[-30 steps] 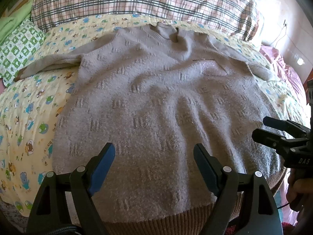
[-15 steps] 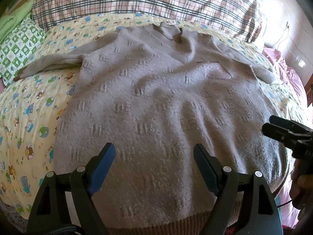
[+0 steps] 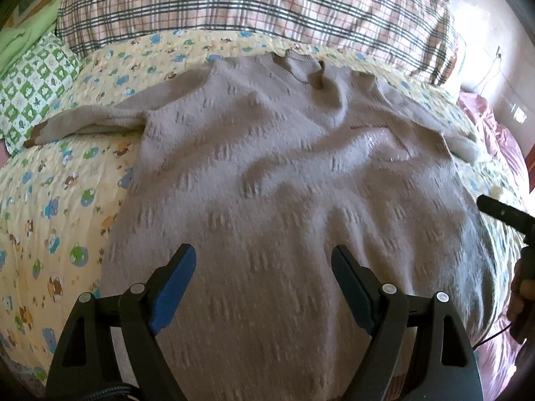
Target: Fold small clothes
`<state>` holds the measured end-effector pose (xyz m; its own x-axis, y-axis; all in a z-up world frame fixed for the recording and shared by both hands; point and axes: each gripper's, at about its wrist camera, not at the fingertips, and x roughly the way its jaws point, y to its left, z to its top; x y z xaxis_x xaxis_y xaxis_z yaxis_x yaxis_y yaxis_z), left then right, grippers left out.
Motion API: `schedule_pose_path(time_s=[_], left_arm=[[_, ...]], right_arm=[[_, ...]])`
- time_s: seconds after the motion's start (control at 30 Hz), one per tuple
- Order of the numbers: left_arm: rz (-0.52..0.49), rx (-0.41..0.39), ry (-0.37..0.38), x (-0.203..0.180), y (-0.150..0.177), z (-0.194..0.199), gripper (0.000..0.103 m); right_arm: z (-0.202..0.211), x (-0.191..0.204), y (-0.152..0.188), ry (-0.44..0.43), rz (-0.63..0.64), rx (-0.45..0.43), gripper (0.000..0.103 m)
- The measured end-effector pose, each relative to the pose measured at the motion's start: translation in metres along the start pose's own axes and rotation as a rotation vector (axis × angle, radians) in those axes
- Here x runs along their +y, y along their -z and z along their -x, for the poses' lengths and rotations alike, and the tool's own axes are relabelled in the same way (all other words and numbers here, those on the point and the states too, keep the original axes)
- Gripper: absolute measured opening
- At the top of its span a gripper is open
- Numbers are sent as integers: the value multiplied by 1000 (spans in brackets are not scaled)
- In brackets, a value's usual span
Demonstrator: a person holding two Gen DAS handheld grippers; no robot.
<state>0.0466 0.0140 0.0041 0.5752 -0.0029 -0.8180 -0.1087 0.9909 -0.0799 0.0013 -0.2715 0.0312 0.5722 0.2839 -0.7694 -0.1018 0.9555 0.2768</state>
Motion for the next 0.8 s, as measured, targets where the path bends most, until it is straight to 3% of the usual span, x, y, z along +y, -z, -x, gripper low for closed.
schedule_pose_path(time_s=[0.13,0.4,0.47,0.7,0.8], left_arm=[[29,-3,10,7,-16,-7,84],[63,-10,-17,16,-35,-21,84],[65,0,-22,15,-37,-26,84],[57,42,-34,7,-41,-46,84],[50,52,-41,3,-44,-54,84]], right_arm=[[7,-44,-24,39,-70,-48,91],[27,-169,-67,231,-268,-158,89],[27,-196,-76,283,-316,-163,81],[15,-311,-100,345,-579,-210,61],[3,-341,-107,333,-643,-210,53]])
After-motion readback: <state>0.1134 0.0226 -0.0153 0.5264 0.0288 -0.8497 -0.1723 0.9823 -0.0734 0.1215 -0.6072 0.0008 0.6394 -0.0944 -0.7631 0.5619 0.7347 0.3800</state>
